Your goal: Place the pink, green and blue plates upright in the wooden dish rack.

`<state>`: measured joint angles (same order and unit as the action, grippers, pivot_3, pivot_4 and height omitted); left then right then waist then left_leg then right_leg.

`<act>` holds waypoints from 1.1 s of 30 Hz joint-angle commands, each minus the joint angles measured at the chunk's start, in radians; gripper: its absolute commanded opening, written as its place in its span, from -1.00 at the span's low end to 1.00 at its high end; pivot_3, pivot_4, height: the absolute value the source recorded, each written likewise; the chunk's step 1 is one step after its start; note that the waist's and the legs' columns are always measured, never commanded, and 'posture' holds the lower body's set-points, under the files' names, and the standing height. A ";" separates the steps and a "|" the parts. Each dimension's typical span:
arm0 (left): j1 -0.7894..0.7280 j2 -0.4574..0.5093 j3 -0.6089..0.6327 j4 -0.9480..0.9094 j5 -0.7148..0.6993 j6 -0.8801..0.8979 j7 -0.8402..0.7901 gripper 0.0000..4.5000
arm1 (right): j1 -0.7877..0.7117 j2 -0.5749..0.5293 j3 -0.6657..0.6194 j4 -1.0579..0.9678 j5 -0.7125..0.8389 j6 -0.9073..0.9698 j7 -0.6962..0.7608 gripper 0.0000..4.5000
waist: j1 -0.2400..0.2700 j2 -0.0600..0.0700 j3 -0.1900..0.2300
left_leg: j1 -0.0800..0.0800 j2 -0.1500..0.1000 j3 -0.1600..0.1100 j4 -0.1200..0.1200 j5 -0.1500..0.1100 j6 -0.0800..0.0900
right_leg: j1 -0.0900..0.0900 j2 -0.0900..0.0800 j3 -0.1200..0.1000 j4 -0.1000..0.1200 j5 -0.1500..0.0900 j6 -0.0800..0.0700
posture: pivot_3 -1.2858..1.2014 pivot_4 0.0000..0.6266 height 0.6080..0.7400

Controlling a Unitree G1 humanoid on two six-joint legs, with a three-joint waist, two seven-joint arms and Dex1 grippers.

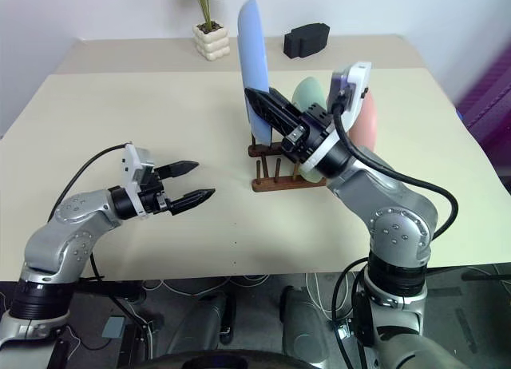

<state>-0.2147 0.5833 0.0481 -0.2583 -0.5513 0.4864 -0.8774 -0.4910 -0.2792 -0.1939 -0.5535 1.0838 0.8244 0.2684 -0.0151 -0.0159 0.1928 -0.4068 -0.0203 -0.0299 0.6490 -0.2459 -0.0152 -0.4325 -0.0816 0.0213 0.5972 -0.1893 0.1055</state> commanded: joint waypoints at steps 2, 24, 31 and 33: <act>-0.005 -0.002 -0.008 -0.027 0.013 -0.027 -0.006 0.98 | 0.008 -0.023 -0.021 -0.036 0.085 -0.008 -0.036 -1.00 | 0.000 0.000 0.000 | 0.000 0.000 0.000 0.000 0.000 0.000 | 0.000 0.000 0.000 0.000 0.000 0.000 | 0.03 -0.52 0.94; 0.016 -0.012 -0.017 -0.042 0.023 -0.053 0.015 1.00 | 0.059 -0.051 -0.020 0.039 0.200 -0.038 -0.150 0.35 | 0.000 0.000 0.000 | 0.000 0.000 0.000 0.000 0.000 0.000 | 0.000 0.001 0.000 0.000 0.000 0.000 | 0.03 -0.52 0.94; 0.011 -0.018 -0.020 -0.037 0.025 -0.056 0.016 1.00 | 0.046 -0.087 -0.004 0.033 0.148 -0.053 -0.140 0.98 | 0.001 0.000 0.000 | 0.000 0.000 0.000 0.000 0.000 0.000 | 0.000 0.001 0.000 -0.001 0.000 0.000 | 0.03 -0.52 0.94; 0.009 -0.020 -0.021 -0.035 0.026 -0.057 0.015 1.00 | 0.043 -0.102 -0.001 0.028 0.133 -0.054 -0.135 0.98 | 0.001 0.000 0.000 | 0.000 0.000 0.000 0.000 0.000 0.000 | 0.000 0.001 0.000 -0.001 0.000 0.000 | 0.03 -0.52 0.94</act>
<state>-0.2001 0.5663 0.0204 -0.2733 -0.5300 0.4493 -0.8639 -0.4312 -0.3708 -0.1901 -0.4949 1.2271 0.7908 0.1236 -0.0145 -0.0160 0.1928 -0.4071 -0.0201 -0.0300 0.6491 -0.2459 -0.0151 -0.4325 -0.0810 0.0213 0.5967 -0.1895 0.1056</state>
